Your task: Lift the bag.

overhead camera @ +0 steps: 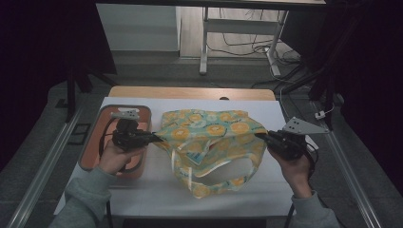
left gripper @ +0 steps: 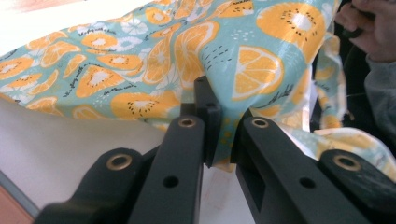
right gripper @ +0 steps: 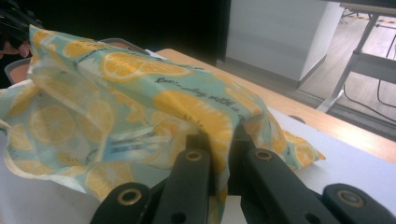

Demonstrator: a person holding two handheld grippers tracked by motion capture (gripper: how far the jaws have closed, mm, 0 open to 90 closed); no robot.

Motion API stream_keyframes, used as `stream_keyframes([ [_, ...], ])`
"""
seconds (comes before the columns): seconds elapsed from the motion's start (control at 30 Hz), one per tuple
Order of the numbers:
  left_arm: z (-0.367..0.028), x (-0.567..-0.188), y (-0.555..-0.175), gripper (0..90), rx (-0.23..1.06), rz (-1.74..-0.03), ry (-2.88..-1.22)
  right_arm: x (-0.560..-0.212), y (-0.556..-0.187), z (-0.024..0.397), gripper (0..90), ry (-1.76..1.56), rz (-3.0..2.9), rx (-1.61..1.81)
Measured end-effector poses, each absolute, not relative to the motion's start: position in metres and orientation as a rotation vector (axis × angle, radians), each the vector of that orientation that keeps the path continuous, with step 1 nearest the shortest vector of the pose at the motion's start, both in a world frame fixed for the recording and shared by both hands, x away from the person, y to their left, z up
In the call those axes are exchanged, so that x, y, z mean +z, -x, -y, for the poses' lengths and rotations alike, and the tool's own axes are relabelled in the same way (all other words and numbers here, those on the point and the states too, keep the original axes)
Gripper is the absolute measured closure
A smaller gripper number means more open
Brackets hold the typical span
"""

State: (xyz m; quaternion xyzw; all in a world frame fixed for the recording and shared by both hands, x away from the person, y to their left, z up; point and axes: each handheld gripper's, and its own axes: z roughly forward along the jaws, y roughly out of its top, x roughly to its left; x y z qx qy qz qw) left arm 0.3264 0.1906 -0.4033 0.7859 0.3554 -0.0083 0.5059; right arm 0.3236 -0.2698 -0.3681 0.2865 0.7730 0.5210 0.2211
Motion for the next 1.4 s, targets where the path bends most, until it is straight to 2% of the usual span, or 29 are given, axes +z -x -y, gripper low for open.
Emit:
stream_keyframes([
  [0.47,-0.191,-0.378,-0.327,88.3,0.022,-0.815,-1.865,-0.347,-0.319,0.273,89.4,-0.761,-2.073,1.466],
  [0.77,-0.194,-0.355,-0.329,88.3,0.067,-0.794,-1.836,-0.322,-0.327,0.270,89.4,-0.744,-2.031,1.490],
  [1.4,-0.199,-0.329,-0.337,88.3,0.119,-0.779,-1.778,-0.293,-0.339,0.263,89.5,-0.733,-1.923,1.576],
])
